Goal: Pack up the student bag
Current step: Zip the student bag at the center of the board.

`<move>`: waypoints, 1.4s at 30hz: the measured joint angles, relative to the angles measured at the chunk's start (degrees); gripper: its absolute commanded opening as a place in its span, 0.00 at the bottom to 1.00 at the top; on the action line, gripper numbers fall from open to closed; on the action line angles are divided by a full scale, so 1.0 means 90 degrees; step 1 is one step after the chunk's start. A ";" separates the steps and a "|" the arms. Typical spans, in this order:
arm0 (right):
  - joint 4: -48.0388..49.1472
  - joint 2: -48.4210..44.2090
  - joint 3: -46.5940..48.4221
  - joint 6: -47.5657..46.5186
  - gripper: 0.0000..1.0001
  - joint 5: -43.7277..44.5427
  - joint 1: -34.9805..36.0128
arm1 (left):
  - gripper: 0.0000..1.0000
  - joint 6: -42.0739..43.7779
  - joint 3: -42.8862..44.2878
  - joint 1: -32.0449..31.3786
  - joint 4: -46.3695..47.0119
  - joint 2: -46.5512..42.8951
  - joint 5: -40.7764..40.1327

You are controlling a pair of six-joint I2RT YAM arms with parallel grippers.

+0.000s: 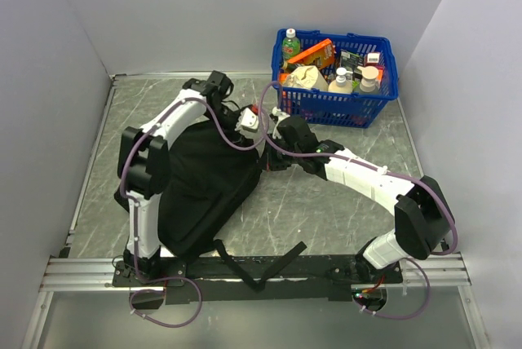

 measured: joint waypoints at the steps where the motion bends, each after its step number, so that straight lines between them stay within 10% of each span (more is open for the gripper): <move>1: 0.0015 0.0000 0.0000 0.0010 0.00 0.0000 0.0000 | 0.70 0.0134 0.0083 -0.0019 -0.0134 0.0153 -0.0022; 5: 0.0029 0.0000 0.0000 0.0019 0.00 0.0000 -0.0017 | 0.52 0.0491 0.0136 -0.0039 -0.0529 0.0311 -0.0114; 9: 0.0068 0.0000 -0.0005 0.0039 0.00 -0.0002 -0.0032 | 0.01 0.0653 0.0151 -0.0039 -0.0610 0.0311 -0.0119; 42: 0.0260 -0.0041 -0.0253 0.0187 0.00 -0.0080 0.0041 | 0.01 -0.3274 -0.0891 0.0272 0.2766 -0.0002 -0.0959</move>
